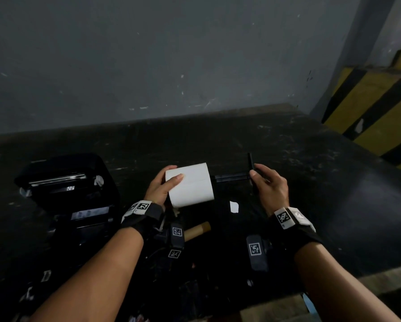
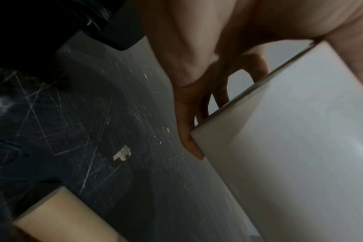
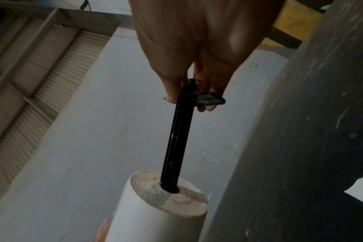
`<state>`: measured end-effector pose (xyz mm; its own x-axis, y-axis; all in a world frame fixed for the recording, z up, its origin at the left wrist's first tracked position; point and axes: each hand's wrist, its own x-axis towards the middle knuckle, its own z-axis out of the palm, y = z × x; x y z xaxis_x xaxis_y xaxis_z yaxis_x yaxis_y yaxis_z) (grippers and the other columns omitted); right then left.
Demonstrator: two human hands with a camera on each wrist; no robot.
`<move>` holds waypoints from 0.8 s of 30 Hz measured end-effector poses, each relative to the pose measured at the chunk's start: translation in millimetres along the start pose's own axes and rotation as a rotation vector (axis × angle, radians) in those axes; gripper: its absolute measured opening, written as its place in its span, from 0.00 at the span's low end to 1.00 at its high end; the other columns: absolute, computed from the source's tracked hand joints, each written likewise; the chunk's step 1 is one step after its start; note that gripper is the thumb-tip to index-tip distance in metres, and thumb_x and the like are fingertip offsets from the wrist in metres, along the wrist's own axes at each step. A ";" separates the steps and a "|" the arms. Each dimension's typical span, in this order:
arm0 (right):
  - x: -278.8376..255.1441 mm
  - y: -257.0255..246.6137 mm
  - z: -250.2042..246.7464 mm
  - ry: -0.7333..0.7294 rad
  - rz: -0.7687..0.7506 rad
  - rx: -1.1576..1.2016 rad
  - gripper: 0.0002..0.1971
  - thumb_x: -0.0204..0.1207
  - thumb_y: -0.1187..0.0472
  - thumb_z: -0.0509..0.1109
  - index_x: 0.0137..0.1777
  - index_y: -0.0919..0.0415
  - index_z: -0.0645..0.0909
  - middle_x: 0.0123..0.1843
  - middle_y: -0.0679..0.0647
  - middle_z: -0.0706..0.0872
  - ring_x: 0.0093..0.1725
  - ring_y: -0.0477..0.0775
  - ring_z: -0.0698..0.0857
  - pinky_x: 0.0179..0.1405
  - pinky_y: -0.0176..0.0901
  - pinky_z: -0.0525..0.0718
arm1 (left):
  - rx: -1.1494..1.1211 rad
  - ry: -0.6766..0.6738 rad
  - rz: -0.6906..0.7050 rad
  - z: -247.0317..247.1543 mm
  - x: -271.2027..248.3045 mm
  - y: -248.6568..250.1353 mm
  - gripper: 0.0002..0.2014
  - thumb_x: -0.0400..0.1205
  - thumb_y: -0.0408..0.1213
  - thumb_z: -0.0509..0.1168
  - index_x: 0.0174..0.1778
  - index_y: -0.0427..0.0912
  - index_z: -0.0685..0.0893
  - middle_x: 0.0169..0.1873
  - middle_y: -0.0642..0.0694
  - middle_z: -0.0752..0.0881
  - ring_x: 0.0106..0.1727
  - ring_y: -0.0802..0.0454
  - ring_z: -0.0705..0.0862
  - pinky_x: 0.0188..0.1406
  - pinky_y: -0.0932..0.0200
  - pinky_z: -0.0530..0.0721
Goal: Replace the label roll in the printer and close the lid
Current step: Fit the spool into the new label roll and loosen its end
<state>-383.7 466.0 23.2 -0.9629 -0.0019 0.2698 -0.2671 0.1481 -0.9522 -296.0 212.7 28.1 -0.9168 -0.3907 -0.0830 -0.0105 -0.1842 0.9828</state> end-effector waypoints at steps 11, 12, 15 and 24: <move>1.9 1.1 -0.1 0.013 0.029 0.070 0.15 0.73 0.57 0.72 0.60 0.56 0.83 0.56 0.57 0.87 0.51 0.52 0.87 0.54 0.45 0.85 | -0.021 -0.023 0.002 2.1 -7.1 7.4 0.12 0.76 0.36 0.70 0.53 0.56 0.82 0.50 0.43 0.85 0.47 0.45 0.84 0.45 0.50 0.83; 1.9 0.2 -0.6 0.013 0.031 0.076 0.15 0.73 0.57 0.72 0.60 0.56 0.83 0.56 0.58 0.87 0.52 0.52 0.87 0.55 0.46 0.85 | -0.022 -0.027 0.005 2.9 -8.0 8.5 0.12 0.77 0.36 0.69 0.53 0.55 0.82 0.50 0.44 0.84 0.47 0.45 0.84 0.45 0.50 0.83; 1.2 -0.2 -1.3 -0.005 0.025 0.073 0.14 0.72 0.57 0.72 0.58 0.55 0.84 0.55 0.57 0.87 0.52 0.54 0.88 0.57 0.54 0.86 | -0.027 -0.021 0.019 5.0 -9.7 10.1 0.11 0.78 0.34 0.68 0.53 0.54 0.81 0.49 0.44 0.84 0.47 0.47 0.83 0.45 0.51 0.82; -9.0 -10.3 -0.5 -0.108 -0.022 0.072 0.15 0.74 0.59 0.71 0.60 0.58 0.83 0.56 0.57 0.85 0.52 0.55 0.88 0.57 0.57 0.86 | -0.018 -0.054 -0.012 4.4 -12.6 10.1 0.11 0.78 0.37 0.67 0.54 0.55 0.82 0.52 0.43 0.84 0.49 0.46 0.84 0.47 0.49 0.83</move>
<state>-372.3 465.0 30.7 -0.9542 -0.1115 0.2776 -0.2867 0.0759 -0.9550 -286.3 219.7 39.8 -0.9368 -0.3393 -0.0857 -0.0151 -0.2055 0.9785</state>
